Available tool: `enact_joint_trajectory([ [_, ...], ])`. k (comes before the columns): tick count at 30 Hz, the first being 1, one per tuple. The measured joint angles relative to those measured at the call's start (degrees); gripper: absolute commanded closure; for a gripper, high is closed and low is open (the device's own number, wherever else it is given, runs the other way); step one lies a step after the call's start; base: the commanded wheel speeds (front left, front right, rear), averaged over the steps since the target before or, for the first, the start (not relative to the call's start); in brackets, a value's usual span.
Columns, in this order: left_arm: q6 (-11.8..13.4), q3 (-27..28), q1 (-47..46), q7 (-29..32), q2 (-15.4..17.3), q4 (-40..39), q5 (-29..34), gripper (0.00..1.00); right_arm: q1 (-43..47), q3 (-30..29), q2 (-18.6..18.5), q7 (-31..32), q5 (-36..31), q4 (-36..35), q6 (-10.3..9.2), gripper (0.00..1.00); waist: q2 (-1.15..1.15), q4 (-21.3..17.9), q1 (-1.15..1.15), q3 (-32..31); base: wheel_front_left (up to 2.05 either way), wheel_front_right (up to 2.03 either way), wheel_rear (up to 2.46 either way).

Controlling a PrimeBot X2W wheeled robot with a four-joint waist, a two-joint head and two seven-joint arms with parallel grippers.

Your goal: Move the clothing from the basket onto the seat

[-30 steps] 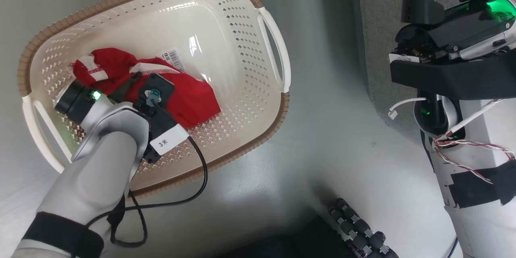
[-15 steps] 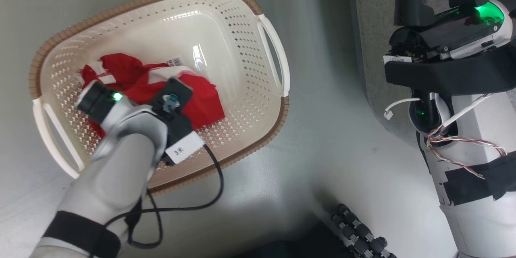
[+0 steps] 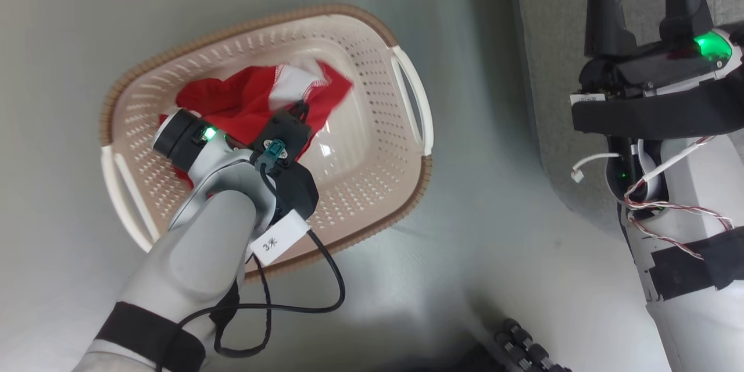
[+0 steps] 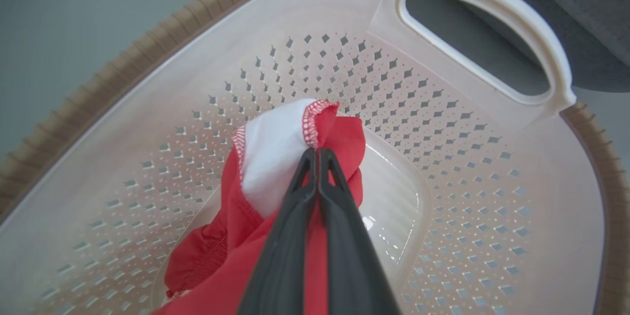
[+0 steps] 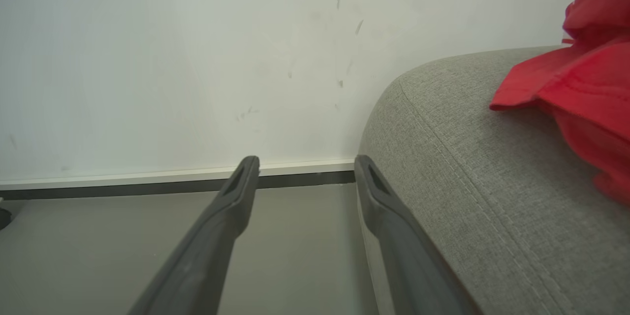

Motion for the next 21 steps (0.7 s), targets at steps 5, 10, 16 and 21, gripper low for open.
enact_joint_trajectory([
  [5,-0.41,0.40,0.36,-3.92,-0.75,-0.93,-1.88,1.00,1.75,-0.77,-0.58,0.00,-0.49,2.15,0.24,0.00,0.00,1.39,0.00,-2.87,0.00,0.00,0.00],
  [10,-0.41,0.96,1.42,-6.06,-1.37,-1.75,-3.39,1.00,3.94,-1.45,-0.93,0.00,-0.98,3.88,0.25,0.00,0.00,2.88,0.00,-6.37,0.00,0.00,0.00],
  [16,-0.48,1.19,2.89,-7.00,-1.77,-3.32,-5.49,1.00,6.32,-2.33,-1.62,0.00,-1.04,5.63,0.41,0.00,0.00,4.85,0.00,-11.02,0.00,0.00,0.00],
  [21,-0.96,1.79,4.20,-7.27,-1.90,-5.13,-6.86,1.00,8.23,-2.67,-1.64,0.00,-1.05,6.88,0.42,0.00,0.00,6.49,-0.01,-15.11,0.00,0.00,0.00],
])
